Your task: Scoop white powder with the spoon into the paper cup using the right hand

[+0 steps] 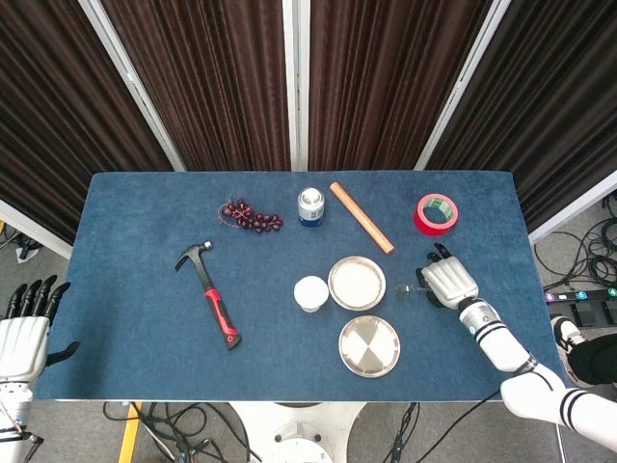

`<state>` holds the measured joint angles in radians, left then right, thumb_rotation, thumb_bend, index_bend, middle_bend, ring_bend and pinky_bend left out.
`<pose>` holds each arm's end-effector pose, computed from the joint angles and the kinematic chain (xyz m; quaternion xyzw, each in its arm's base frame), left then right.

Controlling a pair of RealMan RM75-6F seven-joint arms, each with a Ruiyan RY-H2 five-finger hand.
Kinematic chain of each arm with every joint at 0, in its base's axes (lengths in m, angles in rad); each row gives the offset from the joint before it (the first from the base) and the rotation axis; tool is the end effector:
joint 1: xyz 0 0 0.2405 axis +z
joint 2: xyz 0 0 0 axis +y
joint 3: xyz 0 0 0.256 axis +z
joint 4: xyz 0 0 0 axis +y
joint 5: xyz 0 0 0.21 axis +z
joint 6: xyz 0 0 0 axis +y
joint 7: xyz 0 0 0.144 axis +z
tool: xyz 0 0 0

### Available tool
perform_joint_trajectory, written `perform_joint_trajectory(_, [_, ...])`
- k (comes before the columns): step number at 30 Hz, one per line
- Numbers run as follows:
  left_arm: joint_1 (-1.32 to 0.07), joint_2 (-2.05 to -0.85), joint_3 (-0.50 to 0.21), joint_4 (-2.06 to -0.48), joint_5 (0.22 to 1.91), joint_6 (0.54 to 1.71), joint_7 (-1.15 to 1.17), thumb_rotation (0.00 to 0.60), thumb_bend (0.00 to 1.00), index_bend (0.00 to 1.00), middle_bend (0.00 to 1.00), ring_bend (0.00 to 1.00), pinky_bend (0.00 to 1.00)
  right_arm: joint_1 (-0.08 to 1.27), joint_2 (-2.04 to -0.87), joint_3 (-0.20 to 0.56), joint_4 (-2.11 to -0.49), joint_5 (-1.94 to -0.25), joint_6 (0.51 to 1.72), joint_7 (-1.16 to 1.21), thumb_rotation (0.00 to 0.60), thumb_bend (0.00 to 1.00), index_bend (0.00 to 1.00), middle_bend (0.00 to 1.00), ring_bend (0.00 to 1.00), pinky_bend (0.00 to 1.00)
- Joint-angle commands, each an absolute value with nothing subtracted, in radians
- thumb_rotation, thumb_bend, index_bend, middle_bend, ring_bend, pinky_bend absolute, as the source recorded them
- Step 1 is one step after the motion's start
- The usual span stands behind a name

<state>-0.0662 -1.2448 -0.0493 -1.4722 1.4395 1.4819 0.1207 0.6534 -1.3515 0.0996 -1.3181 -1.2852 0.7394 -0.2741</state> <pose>-0.3382 0.1756 0.1341 -0.5952 -0.3691 -0.3303 0.6328 -0.2557 -0.3499 0.0373 0.8065 -0.3200 0.2057 0.4525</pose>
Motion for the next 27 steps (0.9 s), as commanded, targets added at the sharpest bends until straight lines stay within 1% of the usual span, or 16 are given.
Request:
perform_joint_trajectory(1, [-0.065,-1.245,-0.048,-1.472,1.441,1.484,0.119,0.600,0.07,0.19,0.15,0.04,0.05,0.712,-1.274,0.132,-1.418,-1.238,0.684,-0.325,0.600,0.36,0.54,0.56,0.18,0.00])
perform_joint_trajectory(4, [-0.061,-1.245,-0.047,-1.471,1.444,1.491,0.117,0.600,0.07,0.19,0.15,0.04,0.05,0.760,-1.268,0.142,-1.445,-1.210,0.654,-0.379,0.600,0.36,0.54,0.56,0.18,0.00])
perform_joint_trajectory(8, [-0.061,-1.247,-0.048,-1.463,1.445,1.494,0.112,0.600,0.07,0.19,0.15,0.04,0.05,0.831,-1.300,0.140,-1.450,-1.158,0.605,-0.465,0.600,0.36,0.54,0.56,0.18,0.00])
perform_joint_trajectory(15, [-0.067,-1.245,-0.052,-1.463,1.448,1.490,0.107,0.600,0.07,0.19,0.15,0.04,0.05,0.962,-1.401,0.092,-1.380,-1.011,0.534,-0.627,0.600,0.37,0.54,0.56,0.18,0.00])
perform_joint_trajectory(20, [-0.069,-1.245,-0.054,-1.463,1.445,1.486,0.104,0.600,0.07,0.19,0.15,0.04,0.05,1.034,-1.448,0.039,-1.350,-0.896,0.557,-0.749,0.600,0.37,0.54,0.56,0.18,0.00])
perform_joint_trajectory(27, [-0.067,-1.255,-0.052,-1.446,1.442,1.483,0.089,0.600,0.07,0.19,0.15,0.04,0.05,1.113,-1.478,-0.029,-1.363,-0.759,0.642,-0.900,0.600,0.38,0.54,0.56,0.18,0.00])
